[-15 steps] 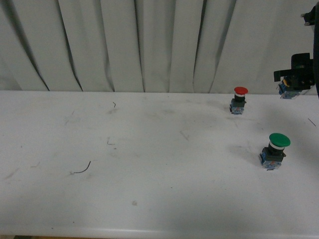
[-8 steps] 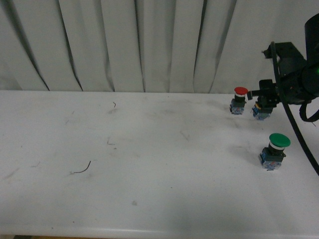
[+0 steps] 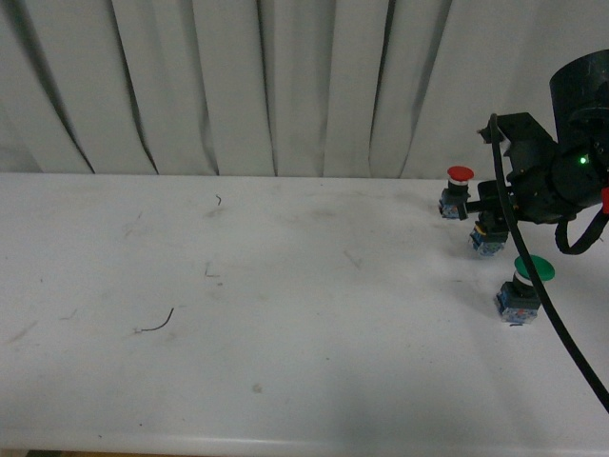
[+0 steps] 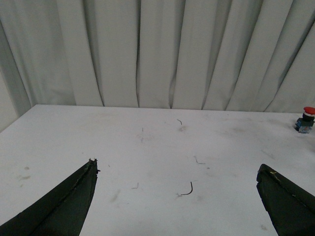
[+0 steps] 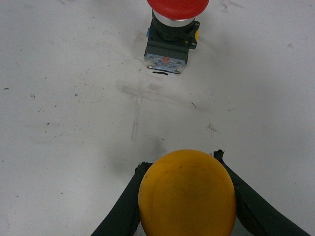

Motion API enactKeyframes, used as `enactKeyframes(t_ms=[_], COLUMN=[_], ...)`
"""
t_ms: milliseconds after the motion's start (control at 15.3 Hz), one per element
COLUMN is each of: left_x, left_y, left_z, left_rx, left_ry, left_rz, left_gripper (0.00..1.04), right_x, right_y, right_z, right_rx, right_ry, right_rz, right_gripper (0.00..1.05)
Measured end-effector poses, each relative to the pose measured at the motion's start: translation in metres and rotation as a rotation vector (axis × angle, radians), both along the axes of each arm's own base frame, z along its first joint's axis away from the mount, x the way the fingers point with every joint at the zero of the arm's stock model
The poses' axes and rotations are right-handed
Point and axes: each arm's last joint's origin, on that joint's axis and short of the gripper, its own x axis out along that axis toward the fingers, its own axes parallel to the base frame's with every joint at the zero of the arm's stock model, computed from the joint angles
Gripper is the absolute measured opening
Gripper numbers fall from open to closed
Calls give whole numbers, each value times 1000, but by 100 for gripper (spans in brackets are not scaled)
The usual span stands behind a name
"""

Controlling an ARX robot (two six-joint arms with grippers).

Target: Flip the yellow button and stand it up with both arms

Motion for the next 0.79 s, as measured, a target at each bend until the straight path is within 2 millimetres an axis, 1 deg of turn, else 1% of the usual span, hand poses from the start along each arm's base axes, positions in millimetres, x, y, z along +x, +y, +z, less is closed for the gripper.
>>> enactKeyframes(t_ms=[196,262,393,785], left_x=[0,0,0,0], left_y=[0,0,0,0], left_z=[0,0,0,0], left_rx=[0,0,0,0], left_ry=[0,0,0,0], left_rz=[0,0,0,0], left_gripper=[98,98,98,98], right_x=[3,7,7,7], right_y=[0,3,15,15], right_z=[-11,-7,-10,-11], right_rx=[-32,-34,-26,-30], right_ry=[21,15,14,16], right_rz=[-31,-41,-48,-52], right_gripper=[34,34,34,35])
